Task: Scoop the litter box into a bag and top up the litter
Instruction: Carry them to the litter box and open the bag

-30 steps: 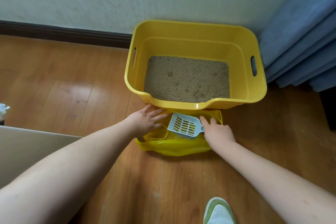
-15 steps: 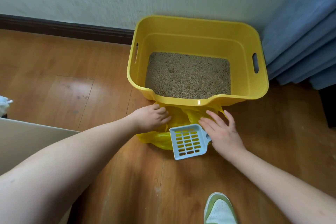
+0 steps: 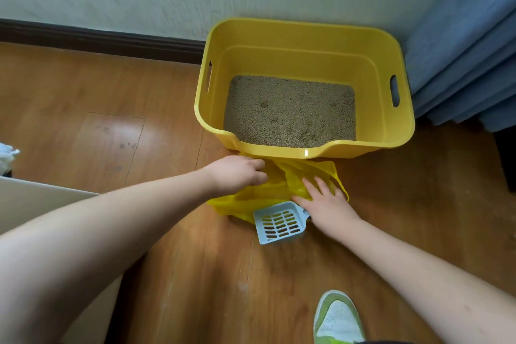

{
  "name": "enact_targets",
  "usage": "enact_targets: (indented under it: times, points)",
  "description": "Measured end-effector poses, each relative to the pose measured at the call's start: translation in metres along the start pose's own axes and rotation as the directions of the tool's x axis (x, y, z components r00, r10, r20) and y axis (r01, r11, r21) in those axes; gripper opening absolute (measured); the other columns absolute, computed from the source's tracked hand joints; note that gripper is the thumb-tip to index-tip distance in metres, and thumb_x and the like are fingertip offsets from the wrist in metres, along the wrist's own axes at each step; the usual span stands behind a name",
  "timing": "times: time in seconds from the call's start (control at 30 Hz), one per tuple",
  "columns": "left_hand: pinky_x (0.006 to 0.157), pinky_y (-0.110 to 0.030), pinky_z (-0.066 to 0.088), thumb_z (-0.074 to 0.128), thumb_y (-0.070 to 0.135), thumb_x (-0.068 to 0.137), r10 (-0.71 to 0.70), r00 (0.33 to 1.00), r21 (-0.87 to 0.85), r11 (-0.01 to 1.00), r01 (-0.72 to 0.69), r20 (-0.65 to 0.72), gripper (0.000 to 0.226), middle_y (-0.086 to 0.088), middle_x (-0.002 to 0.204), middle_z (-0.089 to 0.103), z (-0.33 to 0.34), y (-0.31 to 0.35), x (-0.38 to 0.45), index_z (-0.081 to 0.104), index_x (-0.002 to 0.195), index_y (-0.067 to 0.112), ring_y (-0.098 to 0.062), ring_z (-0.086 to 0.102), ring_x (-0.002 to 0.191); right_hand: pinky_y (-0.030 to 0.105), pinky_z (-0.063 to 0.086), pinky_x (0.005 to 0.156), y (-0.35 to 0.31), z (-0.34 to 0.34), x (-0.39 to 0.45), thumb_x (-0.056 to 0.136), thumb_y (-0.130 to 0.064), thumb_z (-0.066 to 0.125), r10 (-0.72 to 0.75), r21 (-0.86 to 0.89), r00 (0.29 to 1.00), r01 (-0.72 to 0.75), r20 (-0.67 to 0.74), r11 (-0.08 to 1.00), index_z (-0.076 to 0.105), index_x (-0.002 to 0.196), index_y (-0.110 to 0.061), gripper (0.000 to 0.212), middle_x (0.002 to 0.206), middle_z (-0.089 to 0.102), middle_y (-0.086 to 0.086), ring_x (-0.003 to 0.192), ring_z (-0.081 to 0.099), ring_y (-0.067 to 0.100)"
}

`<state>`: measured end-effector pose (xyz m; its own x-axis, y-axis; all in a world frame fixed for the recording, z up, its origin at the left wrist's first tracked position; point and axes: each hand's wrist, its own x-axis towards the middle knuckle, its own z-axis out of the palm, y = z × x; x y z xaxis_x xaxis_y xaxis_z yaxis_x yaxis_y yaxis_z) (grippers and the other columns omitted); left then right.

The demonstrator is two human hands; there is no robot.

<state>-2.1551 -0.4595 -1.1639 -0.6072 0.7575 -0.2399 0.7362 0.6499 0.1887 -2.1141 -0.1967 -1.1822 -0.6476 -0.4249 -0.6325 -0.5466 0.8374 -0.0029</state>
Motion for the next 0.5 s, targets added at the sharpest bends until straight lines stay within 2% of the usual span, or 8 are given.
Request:
enact_targets:
  times: [0.07, 0.2, 0.27, 0.33, 0.37, 0.4, 0.43, 0.5]
  points:
    - [0.058, -0.038, 0.048, 0.049, 0.015, 0.082, 0.029, 1.000, -0.087, 0.996, -0.029, 0.004, 0.013, -0.014, 0.099, 0.059, -0.011, -0.012, -0.010, 0.061, 0.084, 0.011, -0.032, 0.058, 0.079, 0.058, 0.017, 0.113, 0.003, 0.000, 0.000, 0.099, -0.014, 0.030, 0.048, 0.023, 0.998, -0.049, 0.044, 0.999, 0.008, 0.150, -0.042, 0.062, 0.161, -0.005, 0.009, 0.146, -0.002, 0.039]
    - [0.066, -0.044, 0.056, 0.048, 0.007, 0.085, 0.141, 0.976, 0.061, 0.986, -0.153, 0.165, 0.018, -0.017, 0.110, 0.065, -0.008, -0.037, -0.041, 0.066, 0.084, 0.004, -0.037, 0.064, 0.093, 0.058, 0.020, 0.113, 0.009, 0.000, -0.002, 0.099, -0.014, 0.035, 0.116, 0.039, 0.991, -0.118, 0.065, 0.992, 0.000, 0.150, -0.044, 0.068, 0.161, -0.004, 0.007, 0.146, 0.002, 0.039]
    - [0.087, -0.045, 0.053, 0.037, 0.015, 0.089, 0.091, 0.966, 0.168, 0.977, -0.134, 0.242, 0.033, -0.010, 0.122, 0.065, -0.006, -0.045, -0.058, 0.070, 0.093, 0.010, -0.033, 0.059, 0.116, 0.057, 0.020, 0.112, 0.010, 0.001, -0.002, 0.099, -0.015, 0.036, 0.120, 0.043, 0.991, -0.123, 0.060, 0.992, 0.001, 0.151, -0.043, 0.068, 0.161, -0.003, 0.007, 0.146, 0.003, 0.038]
    - [0.109, -0.042, 0.036, 0.031, 0.029, 0.091, -0.026, 0.938, 0.293, 0.953, -0.081, 0.346, 0.045, -0.004, 0.140, 0.056, -0.007, -0.047, -0.071, 0.070, 0.108, 0.016, -0.025, 0.042, 0.137, 0.057, 0.018, 0.113, 0.009, 0.002, -0.002, 0.099, -0.015, 0.036, 0.119, 0.050, 0.991, -0.122, 0.059, 0.991, 0.001, 0.150, -0.043, 0.068, 0.161, -0.003, 0.007, 0.146, 0.004, 0.038]
    - [0.112, -0.042, 0.030, 0.026, 0.040, 0.091, -0.070, 0.935, 0.297, 0.954, -0.039, 0.348, 0.053, -0.004, 0.141, 0.055, -0.009, -0.046, -0.075, 0.071, 0.108, 0.017, -0.024, 0.039, 0.139, 0.057, 0.018, 0.113, 0.009, 0.003, -0.002, 0.100, -0.016, 0.037, 0.112, 0.049, 0.992, -0.115, 0.051, 0.992, 0.001, 0.150, -0.043, 0.068, 0.161, -0.003, 0.007, 0.146, 0.004, 0.038]
    - [0.110, -0.044, 0.032, 0.023, 0.049, 0.091, -0.083, 0.953, 0.294, 0.956, -0.007, 0.291, 0.061, -0.004, 0.133, 0.061, -0.010, -0.045, -0.076, 0.074, 0.099, 0.016, -0.025, 0.045, 0.133, 0.057, 0.017, 0.113, 0.009, 0.002, -0.002, 0.100, -0.017, 0.037, 0.105, 0.045, 0.993, -0.107, 0.045, 0.993, 0.002, 0.150, -0.043, 0.067, 0.161, -0.003, 0.007, 0.146, 0.004, 0.038]
    - [0.101, -0.044, 0.040, 0.025, 0.055, 0.093, -0.061, 0.979, 0.294, 0.956, 0.002, 0.192, 0.065, -0.004, 0.117, 0.070, -0.011, -0.041, -0.075, 0.076, 0.083, 0.015, -0.027, 0.055, 0.120, 0.057, 0.017, 0.114, 0.009, 0.002, -0.001, 0.100, -0.018, 0.036, 0.102, 0.038, 0.994, -0.104, 0.041, 0.994, 0.003, 0.151, -0.042, 0.065, 0.161, -0.003, 0.007, 0.146, 0.004, 0.038]
    - [0.074, -0.038, 0.045, 0.036, 0.050, 0.096, 0.043, 0.996, 0.360, 0.933, -0.011, -0.083, 0.060, -0.002, 0.082, 0.069, -0.013, -0.034, -0.069, 0.067, 0.059, 0.015, -0.028, 0.059, 0.084, 0.055, 0.014, 0.115, 0.008, 0.001, 0.000, 0.100, -0.019, 0.034, 0.102, 0.029, 0.995, -0.103, 0.020, 0.994, 0.006, 0.152, -0.039, 0.062, 0.161, -0.002, 0.008, 0.146, 0.003, 0.037]
